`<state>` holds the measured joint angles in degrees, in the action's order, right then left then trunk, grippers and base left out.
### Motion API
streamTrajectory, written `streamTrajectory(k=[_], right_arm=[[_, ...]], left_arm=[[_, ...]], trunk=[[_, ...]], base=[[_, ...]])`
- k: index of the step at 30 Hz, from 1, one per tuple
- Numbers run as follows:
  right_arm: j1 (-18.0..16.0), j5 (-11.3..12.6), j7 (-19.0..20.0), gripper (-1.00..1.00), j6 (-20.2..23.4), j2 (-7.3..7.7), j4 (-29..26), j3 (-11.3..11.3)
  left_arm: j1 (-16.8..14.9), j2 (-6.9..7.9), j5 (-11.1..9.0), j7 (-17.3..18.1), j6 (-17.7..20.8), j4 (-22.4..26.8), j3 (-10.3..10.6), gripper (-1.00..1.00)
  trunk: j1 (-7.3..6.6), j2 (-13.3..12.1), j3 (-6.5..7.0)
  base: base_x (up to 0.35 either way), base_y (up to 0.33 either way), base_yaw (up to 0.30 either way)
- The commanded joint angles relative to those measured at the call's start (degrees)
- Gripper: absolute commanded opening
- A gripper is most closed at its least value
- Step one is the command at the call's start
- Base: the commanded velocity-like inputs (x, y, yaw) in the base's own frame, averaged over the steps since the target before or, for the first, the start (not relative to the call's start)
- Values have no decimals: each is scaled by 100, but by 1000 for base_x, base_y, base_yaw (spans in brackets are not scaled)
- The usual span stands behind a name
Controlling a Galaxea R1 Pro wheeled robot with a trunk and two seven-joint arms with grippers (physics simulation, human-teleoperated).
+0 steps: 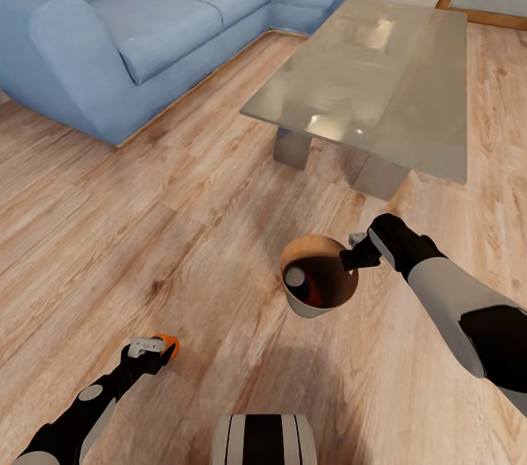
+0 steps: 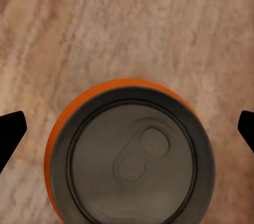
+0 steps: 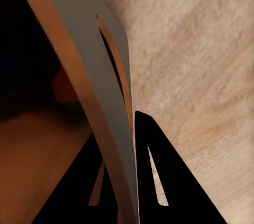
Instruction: Put the three can of soda from the living room inside the tash can in the kitchen.
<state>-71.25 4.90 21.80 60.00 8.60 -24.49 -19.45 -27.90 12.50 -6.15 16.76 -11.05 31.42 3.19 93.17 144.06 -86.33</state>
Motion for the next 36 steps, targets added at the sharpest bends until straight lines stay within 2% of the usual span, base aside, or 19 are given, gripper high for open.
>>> streamTrajectory(k=[1, 23, 24, 36], right_arm=[[4, -138, -378, -100, 0, -272, -38, 100], [12, -147, -378, -100, 0, -271, -52, 85], [11, -147, -378, -100, 0, -271, -53, 84], [12, -147, -378, -100, 0, -271, -59, 85]], left_arm=[[-5, -2, 0, -2, -2, -5, 5, 100], [-5, -2, 8, 1, 53, -76, 5, 100], [-5, -2, 9, 2, 52, -77, 5, -100], [-5, -2, 43, 3, 79, -84, 6, -100]], trunk=[[5, -2, -2], [5, -2, -2], [5, -2, -2], [5, -2, -2]], base=[[2, 0, 0], [0, 0, 0], [0, 0, 0], [0, 0, 0]])
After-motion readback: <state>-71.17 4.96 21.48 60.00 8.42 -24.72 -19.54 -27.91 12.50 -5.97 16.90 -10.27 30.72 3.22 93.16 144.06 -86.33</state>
